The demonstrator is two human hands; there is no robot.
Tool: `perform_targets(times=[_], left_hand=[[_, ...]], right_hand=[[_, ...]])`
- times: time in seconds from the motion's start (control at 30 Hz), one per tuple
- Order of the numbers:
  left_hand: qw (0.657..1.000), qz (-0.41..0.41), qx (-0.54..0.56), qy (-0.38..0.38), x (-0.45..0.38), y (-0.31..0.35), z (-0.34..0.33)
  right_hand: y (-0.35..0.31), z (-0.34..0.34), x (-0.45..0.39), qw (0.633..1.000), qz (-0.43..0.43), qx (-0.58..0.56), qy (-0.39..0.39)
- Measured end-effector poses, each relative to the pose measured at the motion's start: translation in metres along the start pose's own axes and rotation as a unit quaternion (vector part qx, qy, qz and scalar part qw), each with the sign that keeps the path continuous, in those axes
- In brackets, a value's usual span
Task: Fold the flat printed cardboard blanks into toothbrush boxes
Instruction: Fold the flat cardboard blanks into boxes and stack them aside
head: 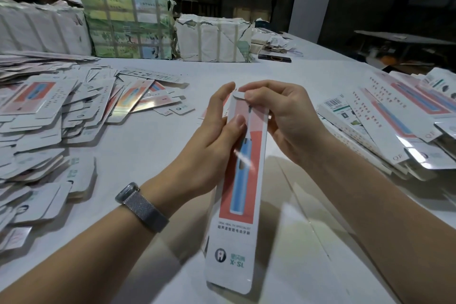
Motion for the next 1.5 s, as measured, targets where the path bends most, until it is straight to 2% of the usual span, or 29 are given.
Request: perform_targets(times=[0.3, 0.53, 0.7, 0.9, 1.2, 1.27, 1.37, 1.43, 1.5], left_hand=[[0.999, -0.015, 0.025, -0.025, 0.001, 0.004, -0.003], [0.999, -0.010, 0.049, -0.010, -0.001, 0.003, -0.001], [0.996, -0.006, 0.086, 0.019, -0.002, 0.003, 0.008], [0.994, -0.001, 0.111, 0.013, -0.002, 0.003, 0.008], [0.992, -0.036, 0.090, 0.081, -0.005, 0.005, 0.018], [0.991, -0.048, 0.058, 0.114, -0.005, 0.007, 0.023], [0.981, -0.068, 0.060, 0.172, -0.005, 0.010, 0.039], [0.975, -0.057, 0.095, 0.194, -0.005, 0.007, 0.048], [0.972, -0.031, 0.143, 0.185, -0.008, 0.001, 0.047]], right_hand=[[-0.011, 0.008, -0.001, 0.998, 0.035, 0.040, 0.023], [-0.011, 0.006, -0.004, 0.998, 0.025, 0.054, -0.024], [-0.010, 0.002, -0.004, 0.996, 0.055, 0.067, -0.033], [-0.018, -0.001, -0.002, 0.992, 0.082, 0.078, -0.058], [-0.003, -0.017, 0.004, 0.998, 0.025, -0.022, -0.056], [0.000, -0.018, 0.005, 0.999, 0.024, 0.004, -0.048], [-0.006, -0.018, 0.007, 0.988, 0.055, 0.133, -0.049], [-0.016, -0.023, 0.010, 0.965, 0.100, 0.230, -0.075], [-0.018, -0.034, 0.015, 0.931, 0.123, 0.320, -0.125]])
Point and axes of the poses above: each hand's wrist, its own x-axis away from the middle knuckle, its own z-axis out of the back of the hand, y = z × x, the point moved 9 cm from there along -x, towards the middle knuckle, and after that the axes turned 6 degrees about z, right-handed, at the moved point
